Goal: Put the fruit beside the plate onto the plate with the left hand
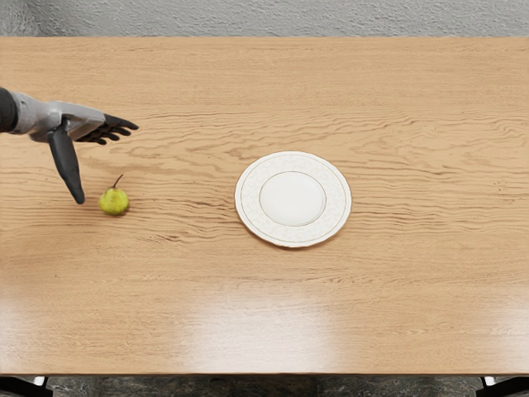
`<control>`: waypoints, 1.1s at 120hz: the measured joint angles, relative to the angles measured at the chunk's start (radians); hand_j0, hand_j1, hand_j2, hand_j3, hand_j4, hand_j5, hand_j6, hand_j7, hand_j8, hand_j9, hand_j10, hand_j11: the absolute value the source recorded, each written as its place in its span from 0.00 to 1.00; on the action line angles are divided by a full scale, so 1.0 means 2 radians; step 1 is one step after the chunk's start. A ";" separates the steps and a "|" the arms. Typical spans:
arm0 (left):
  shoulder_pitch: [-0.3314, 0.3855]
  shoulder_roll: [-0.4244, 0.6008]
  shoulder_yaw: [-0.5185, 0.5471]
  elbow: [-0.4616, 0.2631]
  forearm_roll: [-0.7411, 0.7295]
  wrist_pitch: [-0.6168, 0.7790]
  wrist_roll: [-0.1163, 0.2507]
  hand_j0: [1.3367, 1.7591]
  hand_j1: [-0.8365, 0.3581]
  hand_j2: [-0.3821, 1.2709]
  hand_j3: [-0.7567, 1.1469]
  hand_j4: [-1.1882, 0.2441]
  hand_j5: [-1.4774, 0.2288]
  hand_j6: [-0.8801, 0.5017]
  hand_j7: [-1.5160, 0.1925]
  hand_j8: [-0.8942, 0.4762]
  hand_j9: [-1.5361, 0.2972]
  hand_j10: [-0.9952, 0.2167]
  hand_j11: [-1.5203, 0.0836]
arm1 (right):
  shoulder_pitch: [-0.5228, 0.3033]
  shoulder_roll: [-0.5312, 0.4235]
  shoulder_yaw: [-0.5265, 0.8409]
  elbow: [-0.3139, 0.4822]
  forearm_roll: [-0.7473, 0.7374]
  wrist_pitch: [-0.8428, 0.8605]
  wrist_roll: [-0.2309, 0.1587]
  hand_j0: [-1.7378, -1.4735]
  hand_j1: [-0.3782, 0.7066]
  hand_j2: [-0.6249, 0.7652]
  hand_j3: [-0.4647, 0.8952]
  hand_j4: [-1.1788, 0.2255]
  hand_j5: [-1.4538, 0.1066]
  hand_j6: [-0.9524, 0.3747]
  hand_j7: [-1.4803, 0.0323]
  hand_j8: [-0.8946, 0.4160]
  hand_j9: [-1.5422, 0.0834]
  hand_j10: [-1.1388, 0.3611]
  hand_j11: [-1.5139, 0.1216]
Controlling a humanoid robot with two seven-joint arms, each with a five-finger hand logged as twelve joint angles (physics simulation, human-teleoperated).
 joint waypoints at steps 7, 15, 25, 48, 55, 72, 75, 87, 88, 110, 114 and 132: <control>-0.002 -0.001 0.000 0.000 0.005 0.000 0.000 0.76 0.99 0.23 0.40 0.83 0.87 0.63 0.89 0.65 0.84 0.82 0.95 | 0.000 0.000 0.000 0.000 0.000 -0.001 0.000 0.30 0.05 0.45 0.34 0.82 0.91 0.70 0.96 0.66 0.93 0.74 0.91; -0.004 -0.005 0.000 0.000 0.009 0.000 0.002 0.76 0.99 0.23 0.40 0.83 0.87 0.63 0.89 0.65 0.84 0.82 0.95 | 0.000 0.000 0.000 0.000 0.000 -0.002 0.000 0.30 0.05 0.45 0.34 0.82 0.91 0.70 0.96 0.66 0.93 0.74 0.91; -0.012 -0.027 0.000 0.000 0.014 0.000 0.036 0.76 0.99 0.23 0.40 0.83 0.87 0.63 0.89 0.65 0.84 0.82 0.95 | 0.000 0.000 0.000 0.000 0.000 -0.002 0.000 0.30 0.05 0.45 0.34 0.82 0.91 0.70 0.96 0.66 0.93 0.74 0.91; -0.032 -0.069 0.000 0.000 0.048 0.000 0.158 0.76 0.99 0.23 0.40 0.83 0.87 0.63 0.89 0.65 0.84 0.82 0.95 | -0.001 0.000 0.000 0.001 0.000 -0.002 0.000 0.30 0.05 0.45 0.34 0.82 0.91 0.70 0.96 0.66 0.93 0.74 0.91; -0.033 -0.073 0.000 -0.004 0.071 0.000 0.176 0.76 0.99 0.23 0.40 0.83 0.87 0.63 0.89 0.65 0.84 0.82 0.95 | -0.001 0.000 0.000 0.001 0.000 -0.002 0.000 0.30 0.05 0.45 0.34 0.82 0.91 0.70 0.96 0.66 0.93 0.74 0.91; -0.004 -0.067 0.000 -0.066 0.156 0.054 0.194 0.76 0.99 0.23 0.40 0.83 0.87 0.63 0.89 0.65 0.84 0.82 0.95 | 0.000 0.000 0.000 0.001 0.000 -0.002 0.000 0.30 0.05 0.45 0.34 0.82 0.91 0.70 0.96 0.66 0.93 0.74 0.91; 0.003 -0.067 0.000 -0.081 0.171 0.071 0.195 0.76 0.99 0.23 0.40 0.83 0.87 0.63 0.89 0.65 0.84 0.82 0.95 | 0.000 0.000 0.000 0.001 0.000 -0.002 0.000 0.30 0.05 0.45 0.34 0.82 0.91 0.70 0.96 0.66 0.93 0.74 0.91; 0.026 -0.067 0.000 -0.130 0.214 0.125 0.198 0.76 0.99 0.23 0.40 0.83 0.87 0.63 0.89 0.65 0.84 0.82 0.95 | 0.000 0.000 0.000 0.001 0.000 -0.002 0.000 0.30 0.05 0.45 0.34 0.82 0.91 0.70 0.96 0.66 0.93 0.74 0.91; 0.027 -0.066 0.000 -0.133 0.217 0.129 0.198 0.76 0.99 0.23 0.40 0.83 0.87 0.63 0.89 0.65 0.84 0.82 0.95 | 0.000 0.000 0.000 0.001 0.000 -0.002 0.000 0.30 0.05 0.45 0.34 0.82 0.91 0.70 0.96 0.66 0.93 0.74 0.91; 0.056 -0.070 0.000 -0.173 0.259 0.175 0.200 0.76 0.99 0.23 0.40 0.83 0.87 0.63 0.89 0.65 0.84 0.82 0.95 | 0.000 0.000 0.000 0.001 0.000 -0.002 0.000 0.30 0.05 0.45 0.34 0.82 0.91 0.70 0.96 0.66 0.93 0.74 0.91; 0.060 -0.070 0.000 -0.174 0.263 0.181 0.200 0.76 0.99 0.23 0.40 0.83 0.87 0.63 0.89 0.65 0.84 0.82 0.95 | 0.000 0.000 0.000 0.001 0.000 -0.002 0.000 0.30 0.05 0.45 0.34 0.82 0.91 0.70 0.96 0.66 0.93 0.74 0.91; 0.078 -0.072 0.000 -0.176 0.289 0.204 0.200 0.76 0.99 0.23 0.40 0.83 0.87 0.63 0.89 0.65 0.84 0.82 0.95 | 0.000 0.000 0.000 0.001 0.000 -0.002 0.000 0.30 0.05 0.45 0.34 0.82 0.91 0.70 0.96 0.66 0.93 0.74 0.91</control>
